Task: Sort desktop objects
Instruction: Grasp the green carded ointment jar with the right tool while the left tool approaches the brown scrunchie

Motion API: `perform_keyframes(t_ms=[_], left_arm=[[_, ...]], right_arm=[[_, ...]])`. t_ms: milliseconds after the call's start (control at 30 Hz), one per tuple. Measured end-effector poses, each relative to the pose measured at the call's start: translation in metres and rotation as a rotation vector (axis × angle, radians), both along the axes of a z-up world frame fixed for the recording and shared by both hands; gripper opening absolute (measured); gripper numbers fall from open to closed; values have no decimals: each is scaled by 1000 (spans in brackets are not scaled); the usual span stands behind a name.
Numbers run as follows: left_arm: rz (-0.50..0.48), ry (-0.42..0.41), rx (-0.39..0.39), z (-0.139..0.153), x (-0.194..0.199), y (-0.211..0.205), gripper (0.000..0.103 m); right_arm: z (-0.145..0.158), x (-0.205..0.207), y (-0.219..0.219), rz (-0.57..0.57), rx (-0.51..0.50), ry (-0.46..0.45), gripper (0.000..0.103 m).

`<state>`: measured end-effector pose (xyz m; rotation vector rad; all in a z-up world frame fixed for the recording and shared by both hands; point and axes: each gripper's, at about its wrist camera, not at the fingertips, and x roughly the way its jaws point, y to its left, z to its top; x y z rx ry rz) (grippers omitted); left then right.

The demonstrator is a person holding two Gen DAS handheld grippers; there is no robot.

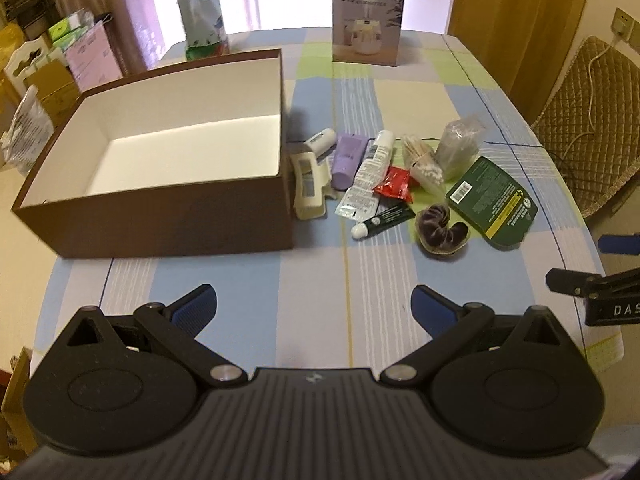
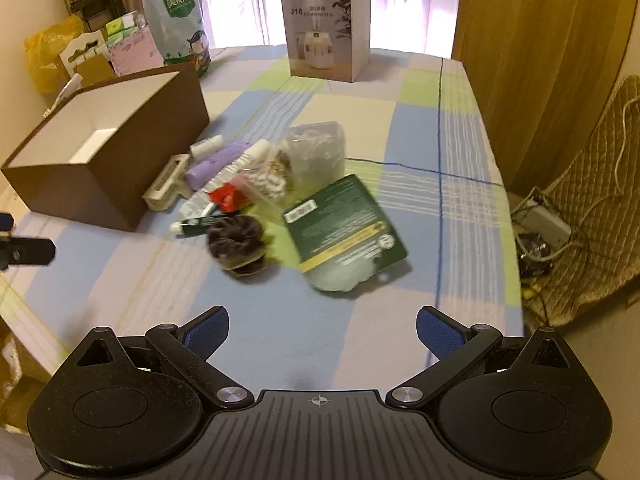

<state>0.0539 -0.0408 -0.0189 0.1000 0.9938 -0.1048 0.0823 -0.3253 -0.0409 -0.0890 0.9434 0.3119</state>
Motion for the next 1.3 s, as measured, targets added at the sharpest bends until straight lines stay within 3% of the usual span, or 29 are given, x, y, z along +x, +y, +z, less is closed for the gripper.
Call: perform_keyframes(t_ms=[267,300,333,567,833,867,900,933,1000,1100,1233,1300], left_arm=[[-13,35,-14,-17,27,-12,101],[-16,37,-13,-19,30,-14,101],[-20,40,-13,-21,33,-16,101],[-19,85,-32,-35,54,-28,99],[-23,110,-28,-41,69,-37,99],[-22,113,-28,-42,70,-37,99],[-20,117,-28,-42,71,-37,99],[-19,119,-27,-43,72,-37,99],[-17,123,-26,-44,74,-38,99],[-19,125,-28,-44,77,-39,99],[-32,126,-32,-45,80,-42,99],[-42,124,-35,-45,81,-44,99]], right_arm=[[-29,38,-47,15,128,-27,101],[-32,45,-54,7,150,-25,83],[-34,52,-60,-3,173,-13,76],[-53,93,-87,-15,296,6,75],[-84,126,-111,42,545,103,75],[-86,129,-113,41,581,120,65],[-89,131,-116,39,619,140,43],[-93,133,-119,33,655,169,34],[-96,134,-121,32,689,193,31],[-89,129,-120,68,689,185,9],[-64,115,-114,116,617,91,3],[-47,106,-109,141,522,32,2]])
